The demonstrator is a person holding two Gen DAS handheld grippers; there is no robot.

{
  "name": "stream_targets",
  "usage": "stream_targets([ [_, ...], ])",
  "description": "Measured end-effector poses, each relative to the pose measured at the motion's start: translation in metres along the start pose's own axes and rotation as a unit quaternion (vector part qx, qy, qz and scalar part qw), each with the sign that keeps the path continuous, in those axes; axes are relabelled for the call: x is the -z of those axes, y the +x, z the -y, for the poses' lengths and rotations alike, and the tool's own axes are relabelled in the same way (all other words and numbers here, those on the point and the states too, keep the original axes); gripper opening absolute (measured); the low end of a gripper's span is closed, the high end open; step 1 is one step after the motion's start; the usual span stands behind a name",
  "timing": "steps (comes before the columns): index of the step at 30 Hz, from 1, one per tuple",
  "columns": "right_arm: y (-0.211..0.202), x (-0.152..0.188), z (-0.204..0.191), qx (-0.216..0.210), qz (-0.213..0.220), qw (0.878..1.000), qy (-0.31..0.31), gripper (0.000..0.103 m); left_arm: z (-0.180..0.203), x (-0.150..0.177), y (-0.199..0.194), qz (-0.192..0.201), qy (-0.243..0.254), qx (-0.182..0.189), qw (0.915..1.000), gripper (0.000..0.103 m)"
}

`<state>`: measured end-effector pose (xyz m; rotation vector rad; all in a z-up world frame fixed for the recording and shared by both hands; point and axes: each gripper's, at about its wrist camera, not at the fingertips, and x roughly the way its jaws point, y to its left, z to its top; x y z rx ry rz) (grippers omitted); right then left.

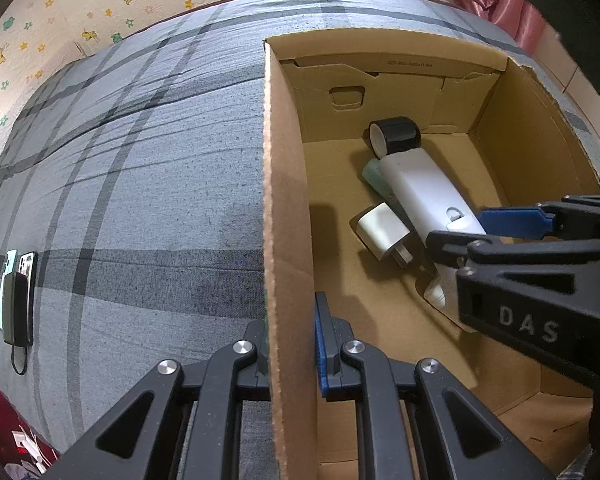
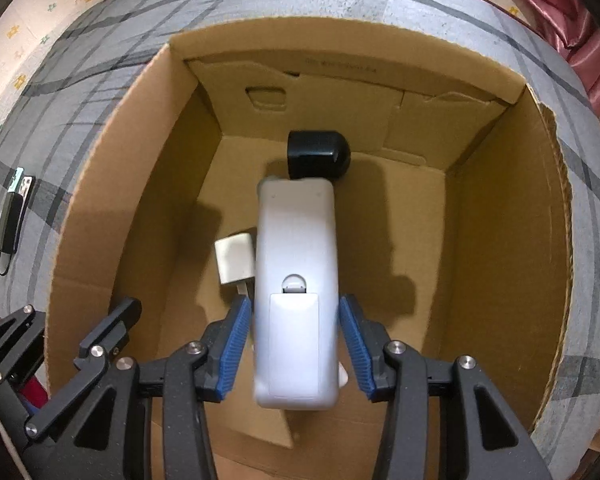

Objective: Organize rigid objects
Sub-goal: 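Lower the remote into the box and open the right gripper, then move the right gripper back to the brass keychain on the bed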

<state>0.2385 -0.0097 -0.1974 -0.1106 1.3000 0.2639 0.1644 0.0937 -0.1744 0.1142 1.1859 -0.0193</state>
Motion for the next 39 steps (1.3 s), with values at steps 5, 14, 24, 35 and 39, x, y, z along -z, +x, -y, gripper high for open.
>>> stream_targets([
  [5,-0.014,0.002,0.002,-0.002,0.011,1.000,0.001,0.060,0.000,-0.001,0.000,0.000,-0.001,0.000,1.0000,0.014],
  [14,-0.038,0.003,0.005,0.008,0.035,0.999,0.006,0.066,0.000,0.001,0.001,0.001,0.000,-0.001,1.0000,0.014],
  [24,-0.072,0.008,0.013,0.015,0.068,0.998,0.003,0.087,0.001,0.001,0.001,0.001,0.001,-0.005,1.0000,0.014],
  [35,-0.096,0.015,0.041,0.031,0.090,0.995,0.026,0.102,0.002,0.001,0.001,0.001,0.001,-0.005,1.0000,0.014],
  [39,-0.104,0.022,0.059,0.035,0.096,0.994,0.037,0.103,0.002,0.001,0.001,0.001,0.004,-0.008,1.0000,0.014],
])
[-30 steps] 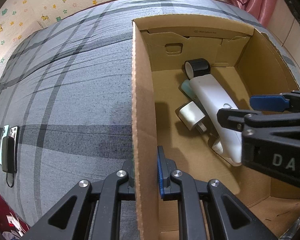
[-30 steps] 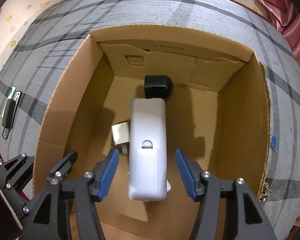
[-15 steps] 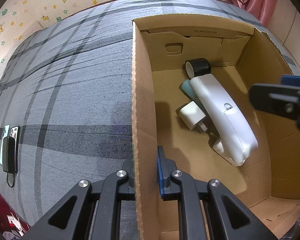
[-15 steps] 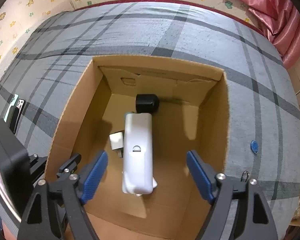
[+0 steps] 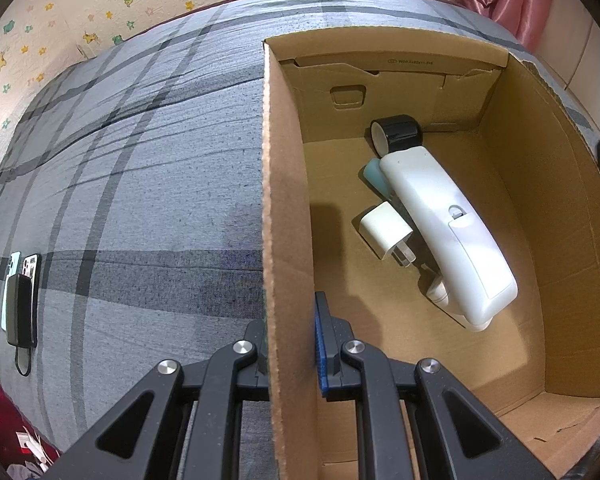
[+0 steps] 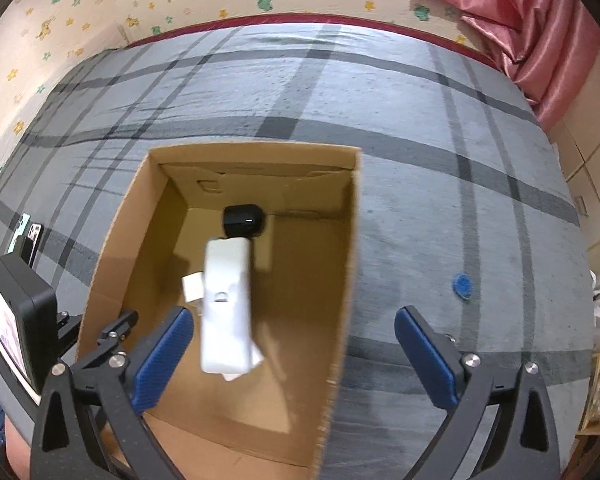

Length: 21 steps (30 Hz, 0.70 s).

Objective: Organize rigid objects
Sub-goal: 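Move the right gripper back to the brass keychain on the bed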

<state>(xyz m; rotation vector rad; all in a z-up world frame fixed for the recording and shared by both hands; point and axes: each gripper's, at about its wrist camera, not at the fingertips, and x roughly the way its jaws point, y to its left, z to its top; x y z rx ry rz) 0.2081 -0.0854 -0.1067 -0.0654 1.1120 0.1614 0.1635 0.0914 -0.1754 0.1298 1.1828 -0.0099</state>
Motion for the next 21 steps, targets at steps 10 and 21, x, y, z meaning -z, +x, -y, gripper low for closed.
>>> stream_targets([
  [10,-0.022,0.007,0.054,0.014,0.015,0.999,0.037,0.103,0.000,0.001,-0.001,0.000,-0.002,0.001,1.0000,0.014],
  [21,-0.015,0.031,0.118,0.054,0.007,0.995,0.083,0.103,-0.002,0.000,0.000,0.001,-0.004,0.003,1.0000,0.014],
])
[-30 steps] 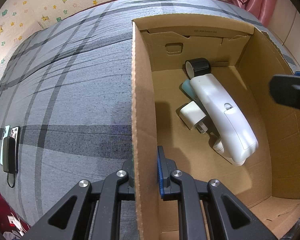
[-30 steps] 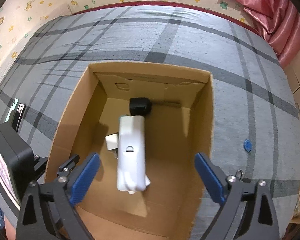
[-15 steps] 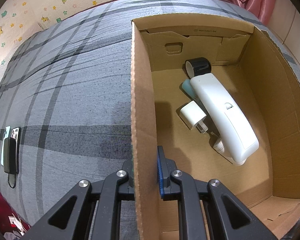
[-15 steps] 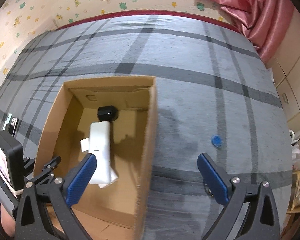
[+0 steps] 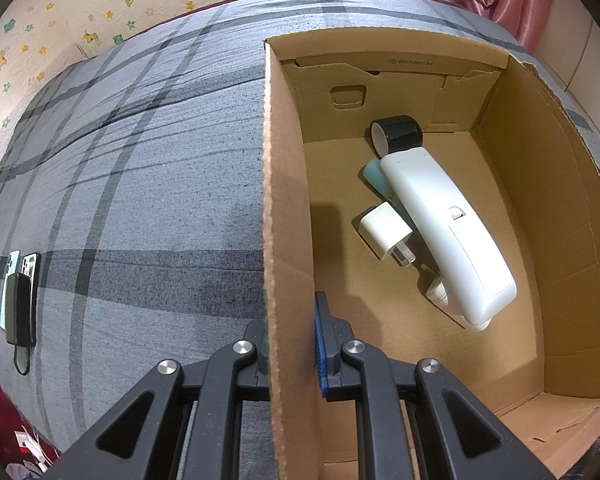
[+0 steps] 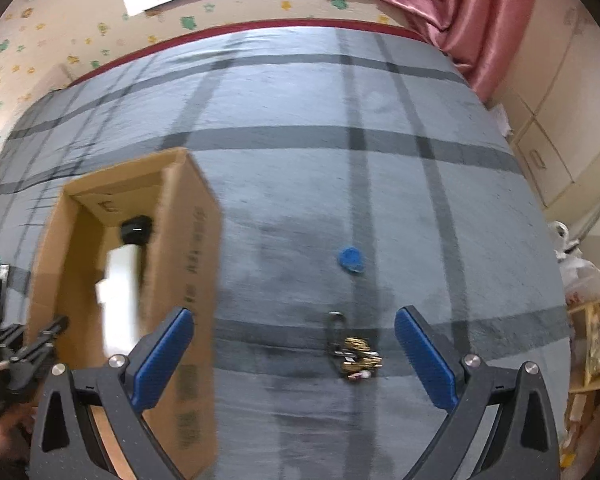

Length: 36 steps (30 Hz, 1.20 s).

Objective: Organize rigid objects
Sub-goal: 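Move the right gripper back to the brass keychain on the bed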

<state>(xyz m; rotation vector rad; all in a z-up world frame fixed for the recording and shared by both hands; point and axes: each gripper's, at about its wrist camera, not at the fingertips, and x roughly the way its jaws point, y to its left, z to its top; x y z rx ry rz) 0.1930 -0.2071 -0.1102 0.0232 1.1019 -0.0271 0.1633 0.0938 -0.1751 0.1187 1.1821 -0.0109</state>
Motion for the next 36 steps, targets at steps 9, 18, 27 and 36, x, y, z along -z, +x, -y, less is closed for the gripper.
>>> stream_targets([
  [9,0.034,0.021,0.035,0.008,-0.020,0.999,0.035,0.103,0.002,0.001,0.000,0.000,0.000,-0.004,1.0000,0.014],
  [18,0.079,0.047,0.053,0.012,-0.053,0.997,0.053,0.103,0.005,0.001,-0.001,0.002,0.003,-0.009,1.0000,0.014],
  [27,0.112,0.063,0.063,0.026,-0.070,0.995,0.059,0.103,0.006,0.002,-0.002,0.002,0.005,-0.014,0.9999,0.014],
  [36,0.131,0.067,0.066,0.029,-0.078,0.995,0.054,0.103,0.005,0.002,-0.001,0.001,0.003,-0.012,0.9999,0.014],
])
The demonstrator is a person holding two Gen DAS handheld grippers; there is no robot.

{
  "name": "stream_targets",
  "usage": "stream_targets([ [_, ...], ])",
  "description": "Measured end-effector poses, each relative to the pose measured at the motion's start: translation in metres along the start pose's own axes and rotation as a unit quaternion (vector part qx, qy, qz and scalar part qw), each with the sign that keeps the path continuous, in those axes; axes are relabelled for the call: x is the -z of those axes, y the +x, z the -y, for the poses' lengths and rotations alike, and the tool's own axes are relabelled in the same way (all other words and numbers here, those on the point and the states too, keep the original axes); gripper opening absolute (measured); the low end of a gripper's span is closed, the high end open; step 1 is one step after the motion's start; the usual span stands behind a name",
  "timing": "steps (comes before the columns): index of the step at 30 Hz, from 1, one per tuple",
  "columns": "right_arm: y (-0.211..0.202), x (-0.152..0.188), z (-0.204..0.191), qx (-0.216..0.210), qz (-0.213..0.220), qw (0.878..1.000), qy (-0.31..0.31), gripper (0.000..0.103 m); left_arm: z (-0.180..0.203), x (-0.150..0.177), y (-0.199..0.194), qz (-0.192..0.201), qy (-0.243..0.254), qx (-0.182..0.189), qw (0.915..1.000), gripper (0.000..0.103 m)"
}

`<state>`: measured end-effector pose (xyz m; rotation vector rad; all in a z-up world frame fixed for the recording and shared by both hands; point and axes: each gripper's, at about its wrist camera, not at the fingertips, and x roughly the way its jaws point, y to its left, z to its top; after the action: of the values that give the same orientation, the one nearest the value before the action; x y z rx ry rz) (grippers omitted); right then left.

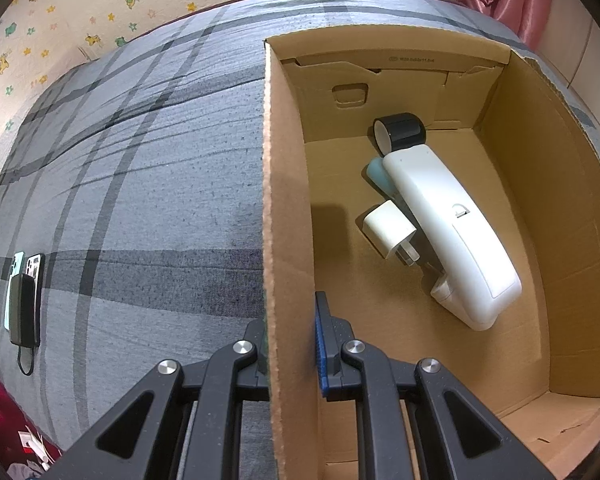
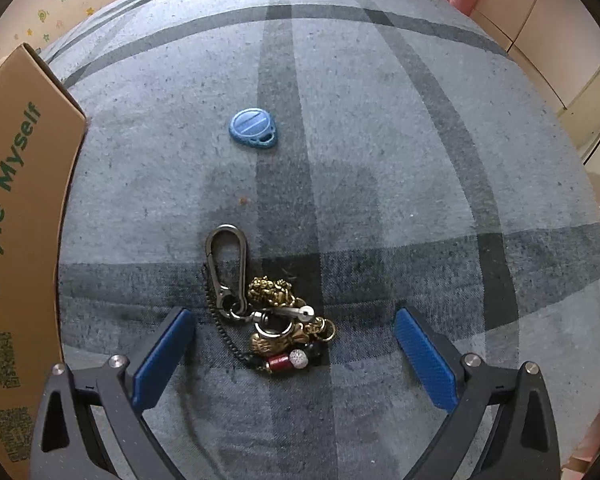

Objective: Organize rigid objects
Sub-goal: 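Move the right gripper back to the brass keychain on the bed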

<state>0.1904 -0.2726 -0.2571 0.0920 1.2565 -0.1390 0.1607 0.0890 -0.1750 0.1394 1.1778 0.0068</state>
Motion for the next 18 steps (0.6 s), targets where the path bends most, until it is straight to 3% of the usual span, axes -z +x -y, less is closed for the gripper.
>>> stream_targets([
  [18,0.019,-0.009,-0.001,-0.003,-0.004,1.000,-0.012,0.103,0.001,0.000,0.001,0.000,0.001,-0.002,1.0000,0.014],
])
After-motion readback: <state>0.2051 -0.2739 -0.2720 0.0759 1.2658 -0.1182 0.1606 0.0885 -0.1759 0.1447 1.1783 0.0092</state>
